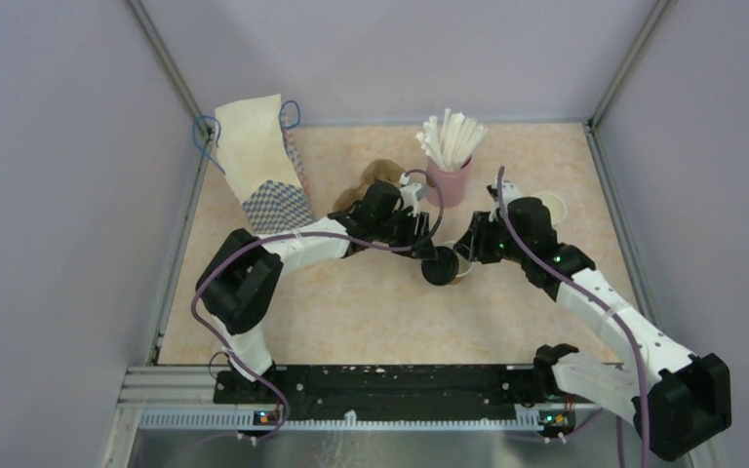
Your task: Pack the takeout coffee
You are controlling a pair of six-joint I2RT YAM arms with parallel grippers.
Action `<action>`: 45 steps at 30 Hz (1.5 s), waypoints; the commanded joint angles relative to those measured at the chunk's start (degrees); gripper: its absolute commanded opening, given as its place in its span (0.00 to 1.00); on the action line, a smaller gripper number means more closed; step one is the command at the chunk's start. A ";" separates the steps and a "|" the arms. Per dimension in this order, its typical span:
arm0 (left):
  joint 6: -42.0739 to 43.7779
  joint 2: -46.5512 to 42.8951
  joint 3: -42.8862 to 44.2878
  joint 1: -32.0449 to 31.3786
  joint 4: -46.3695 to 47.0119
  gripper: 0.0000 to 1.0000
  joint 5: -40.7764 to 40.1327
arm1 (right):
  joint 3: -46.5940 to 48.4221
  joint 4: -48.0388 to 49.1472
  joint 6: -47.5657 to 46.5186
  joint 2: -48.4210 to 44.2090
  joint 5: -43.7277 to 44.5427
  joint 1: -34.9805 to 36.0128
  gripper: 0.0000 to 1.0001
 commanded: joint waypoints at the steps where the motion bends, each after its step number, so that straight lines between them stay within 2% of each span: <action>1: -0.07 0.46 2.85 -0.49 0.78 0.52 0.73 | 2.90 -1.03 -1.56 0.61 4.42 2.73 0.37; 8: 0.02 0.79 3.66 -0.86 0.26 0.52 0.37 | 3.17 -2.37 -1.93 1.07 8.15 4.12 0.48; 18: -0.07 1.45 4.27 -1.31 0.11 0.52 0.30 | 2.11 -1.66 -1.41 2.51 4.61 4.20 0.54; 26: -0.15 1.45 4.48 -1.66 0.13 0.52 0.05 | 1.46 -2.11 -1.52 4.64 4.67 5.21 0.55; 34: -0.16 1.30 4.45 -1.84 -0.15 0.52 -0.16 | 1.15 -1.91 -1.97 5.21 7.07 5.33 0.43; 45: 1.13 0.69 5.88 -1.86 -2.87 0.52 -0.54 | 0.70 0.33 -1.62 7.13 5.40 5.33 0.23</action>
